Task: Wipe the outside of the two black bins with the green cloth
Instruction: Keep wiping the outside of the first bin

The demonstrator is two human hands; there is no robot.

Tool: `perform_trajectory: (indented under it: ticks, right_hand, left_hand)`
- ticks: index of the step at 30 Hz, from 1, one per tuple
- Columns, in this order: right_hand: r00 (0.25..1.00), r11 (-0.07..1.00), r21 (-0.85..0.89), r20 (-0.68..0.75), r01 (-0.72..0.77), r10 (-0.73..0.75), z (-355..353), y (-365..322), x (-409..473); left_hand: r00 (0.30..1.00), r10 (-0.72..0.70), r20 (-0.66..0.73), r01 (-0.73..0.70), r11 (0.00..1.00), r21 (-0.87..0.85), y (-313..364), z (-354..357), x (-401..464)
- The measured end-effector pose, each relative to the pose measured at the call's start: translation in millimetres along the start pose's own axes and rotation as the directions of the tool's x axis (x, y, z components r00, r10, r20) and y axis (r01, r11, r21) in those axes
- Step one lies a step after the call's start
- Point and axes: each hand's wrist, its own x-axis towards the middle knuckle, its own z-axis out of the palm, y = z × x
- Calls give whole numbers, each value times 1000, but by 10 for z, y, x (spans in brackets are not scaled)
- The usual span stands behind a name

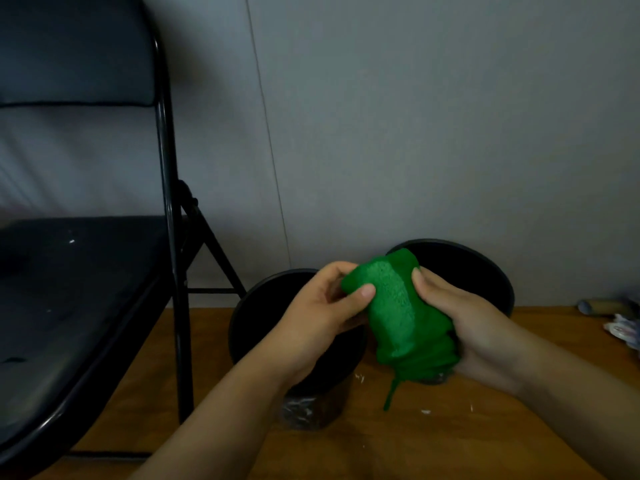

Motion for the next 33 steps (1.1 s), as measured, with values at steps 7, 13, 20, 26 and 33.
perform_trajectory:
  ticks: [7,13,20,26,33]
  right_hand:
    - [970,948,-272,-129,163,-204,-68,22,7]
    - [953,809,-548,-68,211,-294,-128,-54,-37]
    - [974,834,-506,149,221,-168,-224,-13,-50]
    - [946,588,-766,83,261,-312,-231,7,-38]
    - [928,640,-730,-24,238,-372,-332,-67,-47]
  left_hand:
    - [995,80,-65,-76,995,62,-9,-35,-63]
    - [971,104,-214,-53,972,230,-41,42,-61]
    - [992,14,-123,-1,995,104,-32,61,-99]
    - [995,12,-95,-1,993,116,-40,138,-78]
    - [961,55,-270,-21,992,128,81,-114,-36]
